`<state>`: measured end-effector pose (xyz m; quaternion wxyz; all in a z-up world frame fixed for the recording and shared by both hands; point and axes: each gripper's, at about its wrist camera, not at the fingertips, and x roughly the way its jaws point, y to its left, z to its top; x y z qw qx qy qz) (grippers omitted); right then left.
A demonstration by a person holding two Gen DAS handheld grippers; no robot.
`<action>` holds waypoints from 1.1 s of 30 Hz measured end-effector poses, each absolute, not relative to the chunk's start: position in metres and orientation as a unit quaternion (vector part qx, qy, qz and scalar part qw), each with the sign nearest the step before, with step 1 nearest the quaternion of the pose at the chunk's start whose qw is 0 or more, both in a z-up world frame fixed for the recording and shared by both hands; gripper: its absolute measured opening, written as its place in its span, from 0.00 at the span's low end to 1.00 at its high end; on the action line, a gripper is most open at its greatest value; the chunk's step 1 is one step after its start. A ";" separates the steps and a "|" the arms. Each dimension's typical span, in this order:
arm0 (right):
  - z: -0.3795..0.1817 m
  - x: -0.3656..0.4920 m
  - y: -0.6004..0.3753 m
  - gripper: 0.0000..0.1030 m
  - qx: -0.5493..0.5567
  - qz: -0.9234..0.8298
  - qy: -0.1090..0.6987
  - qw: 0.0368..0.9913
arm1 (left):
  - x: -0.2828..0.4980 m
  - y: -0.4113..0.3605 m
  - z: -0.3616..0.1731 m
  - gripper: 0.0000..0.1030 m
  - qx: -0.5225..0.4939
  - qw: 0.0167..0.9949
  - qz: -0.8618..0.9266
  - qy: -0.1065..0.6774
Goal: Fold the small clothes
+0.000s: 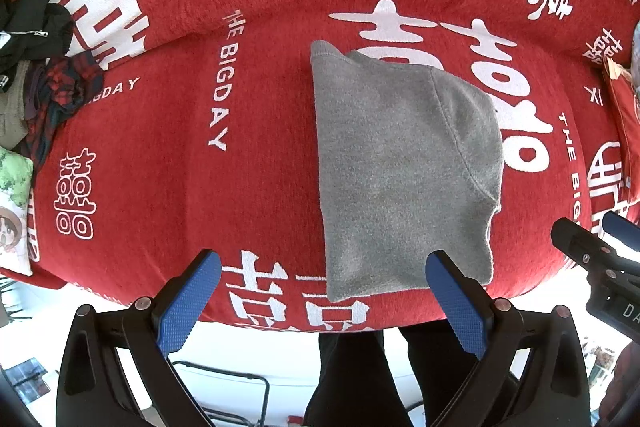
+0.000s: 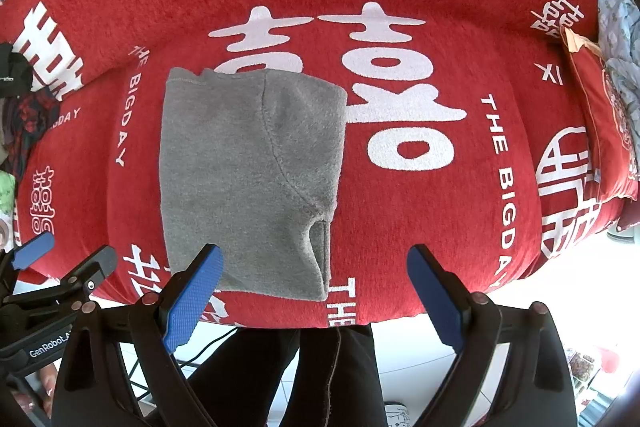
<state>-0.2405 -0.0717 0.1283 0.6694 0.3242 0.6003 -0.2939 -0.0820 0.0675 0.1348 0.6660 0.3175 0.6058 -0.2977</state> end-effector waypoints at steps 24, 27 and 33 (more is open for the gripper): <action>0.129 -0.240 -0.070 0.92 0.325 -0.297 0.600 0.668 | -0.082 0.071 0.134 1.00 0.317 0.670 -0.292 0.605; 0.129 -0.241 -0.071 0.92 0.325 -0.296 0.600 0.668 | -0.082 0.071 0.134 1.00 0.317 0.670 -0.292 0.605; 0.129 -0.240 -0.070 0.92 0.325 -0.297 0.599 0.669 | -0.080 0.071 0.134 1.00 0.316 0.671 -0.288 0.605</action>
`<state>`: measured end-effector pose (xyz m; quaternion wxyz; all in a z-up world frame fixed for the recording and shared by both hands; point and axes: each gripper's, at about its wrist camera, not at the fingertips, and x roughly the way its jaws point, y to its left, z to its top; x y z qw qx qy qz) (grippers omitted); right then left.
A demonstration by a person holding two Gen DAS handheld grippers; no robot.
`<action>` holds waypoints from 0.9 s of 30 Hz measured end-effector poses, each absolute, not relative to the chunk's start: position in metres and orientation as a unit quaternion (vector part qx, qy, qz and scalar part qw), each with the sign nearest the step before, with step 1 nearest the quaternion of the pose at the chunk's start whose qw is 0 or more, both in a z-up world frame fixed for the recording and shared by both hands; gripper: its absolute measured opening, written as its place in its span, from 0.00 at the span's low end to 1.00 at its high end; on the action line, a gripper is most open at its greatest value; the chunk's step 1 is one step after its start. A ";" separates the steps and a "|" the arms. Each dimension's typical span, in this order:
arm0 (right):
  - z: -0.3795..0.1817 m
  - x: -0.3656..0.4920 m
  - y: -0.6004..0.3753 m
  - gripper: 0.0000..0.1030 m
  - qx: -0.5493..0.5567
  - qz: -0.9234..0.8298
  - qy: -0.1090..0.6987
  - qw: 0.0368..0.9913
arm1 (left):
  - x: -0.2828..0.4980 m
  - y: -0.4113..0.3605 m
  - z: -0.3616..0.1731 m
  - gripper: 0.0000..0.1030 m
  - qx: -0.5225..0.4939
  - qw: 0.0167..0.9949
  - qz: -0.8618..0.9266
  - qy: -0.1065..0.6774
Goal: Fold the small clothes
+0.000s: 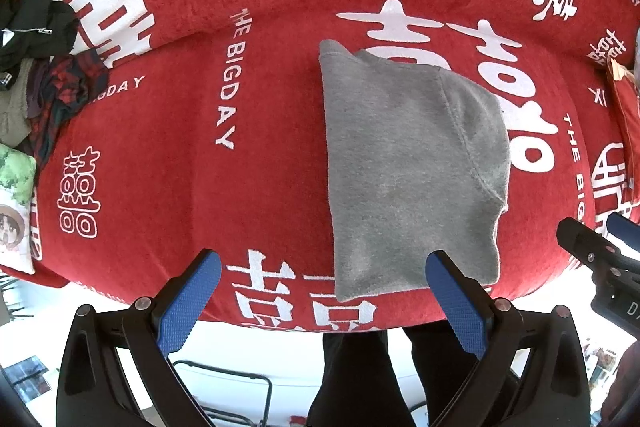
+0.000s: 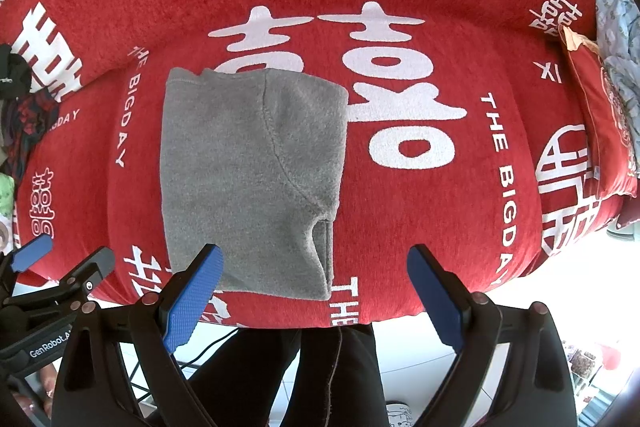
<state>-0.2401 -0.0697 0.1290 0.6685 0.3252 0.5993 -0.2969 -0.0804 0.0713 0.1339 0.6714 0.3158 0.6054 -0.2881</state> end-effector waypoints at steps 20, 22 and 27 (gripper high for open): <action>0.128 -0.242 -0.071 0.92 0.327 -0.299 0.599 0.667 | -0.079 0.069 0.134 1.00 0.312 0.680 -0.281 0.601; 0.128 -0.243 -0.071 0.92 0.328 -0.299 0.599 0.667 | -0.080 0.069 0.136 1.00 0.309 0.686 -0.281 0.597; 0.128 -0.243 -0.071 0.92 0.328 -0.299 0.598 0.667 | -0.082 0.067 0.138 1.00 0.315 0.687 -0.289 0.587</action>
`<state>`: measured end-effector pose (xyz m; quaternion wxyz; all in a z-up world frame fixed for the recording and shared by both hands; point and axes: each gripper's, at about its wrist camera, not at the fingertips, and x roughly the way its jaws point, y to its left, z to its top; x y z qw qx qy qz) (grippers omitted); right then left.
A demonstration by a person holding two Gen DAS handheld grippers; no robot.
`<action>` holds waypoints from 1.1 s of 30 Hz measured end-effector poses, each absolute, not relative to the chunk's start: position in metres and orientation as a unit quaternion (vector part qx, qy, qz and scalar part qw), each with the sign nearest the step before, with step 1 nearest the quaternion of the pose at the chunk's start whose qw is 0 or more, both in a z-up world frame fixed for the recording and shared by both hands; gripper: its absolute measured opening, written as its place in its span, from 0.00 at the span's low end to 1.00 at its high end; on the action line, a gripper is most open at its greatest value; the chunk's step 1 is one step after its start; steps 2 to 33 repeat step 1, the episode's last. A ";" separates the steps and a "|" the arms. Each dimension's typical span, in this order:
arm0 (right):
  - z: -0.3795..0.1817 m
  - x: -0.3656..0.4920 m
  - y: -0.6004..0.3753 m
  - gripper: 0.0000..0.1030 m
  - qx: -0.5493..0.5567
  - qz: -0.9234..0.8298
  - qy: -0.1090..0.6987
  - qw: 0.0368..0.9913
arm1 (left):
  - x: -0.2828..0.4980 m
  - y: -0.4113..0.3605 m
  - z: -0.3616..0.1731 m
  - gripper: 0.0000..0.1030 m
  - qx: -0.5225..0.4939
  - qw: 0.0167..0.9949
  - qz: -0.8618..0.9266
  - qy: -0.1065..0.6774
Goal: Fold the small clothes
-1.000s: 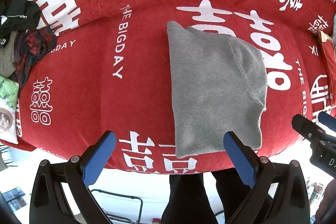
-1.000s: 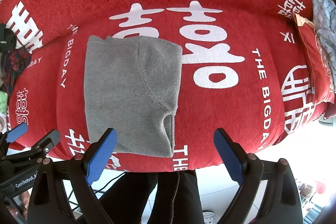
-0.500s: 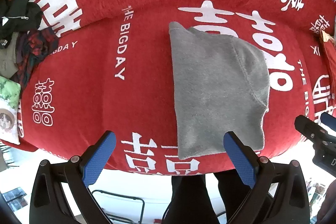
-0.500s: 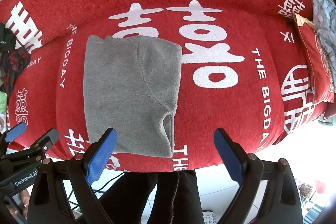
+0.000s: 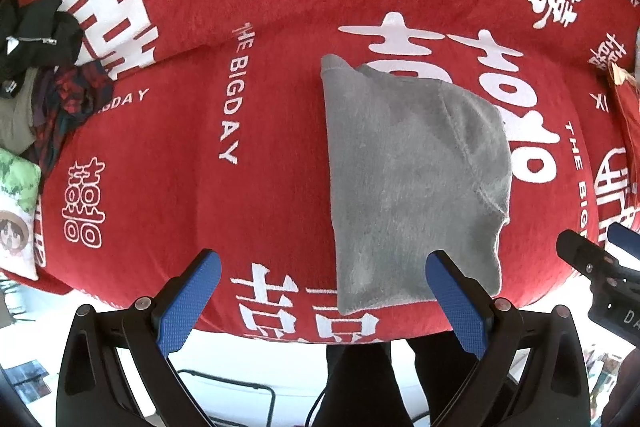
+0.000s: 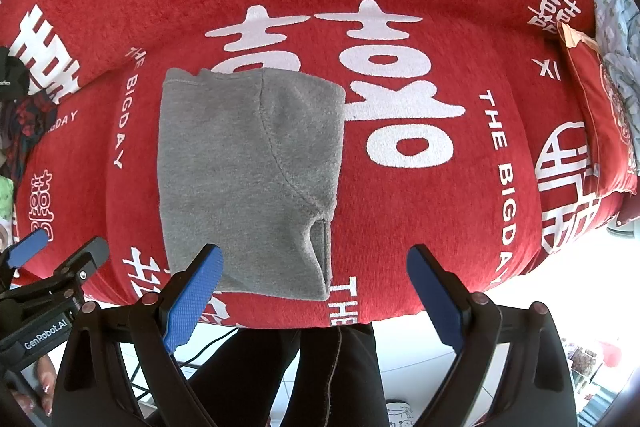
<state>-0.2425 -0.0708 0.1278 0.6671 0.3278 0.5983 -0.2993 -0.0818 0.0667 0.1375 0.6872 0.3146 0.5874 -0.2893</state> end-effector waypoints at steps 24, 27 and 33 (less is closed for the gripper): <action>0.127 -0.244 -0.071 0.92 0.328 -0.300 0.598 0.667 | -0.082 0.066 0.137 1.00 0.315 0.686 -0.290 0.588; 0.127 -0.244 -0.071 0.92 0.328 -0.300 0.598 0.667 | -0.082 0.066 0.137 1.00 0.315 0.686 -0.290 0.588; 0.127 -0.244 -0.071 0.92 0.328 -0.300 0.598 0.667 | -0.082 0.066 0.137 1.00 0.315 0.686 -0.290 0.588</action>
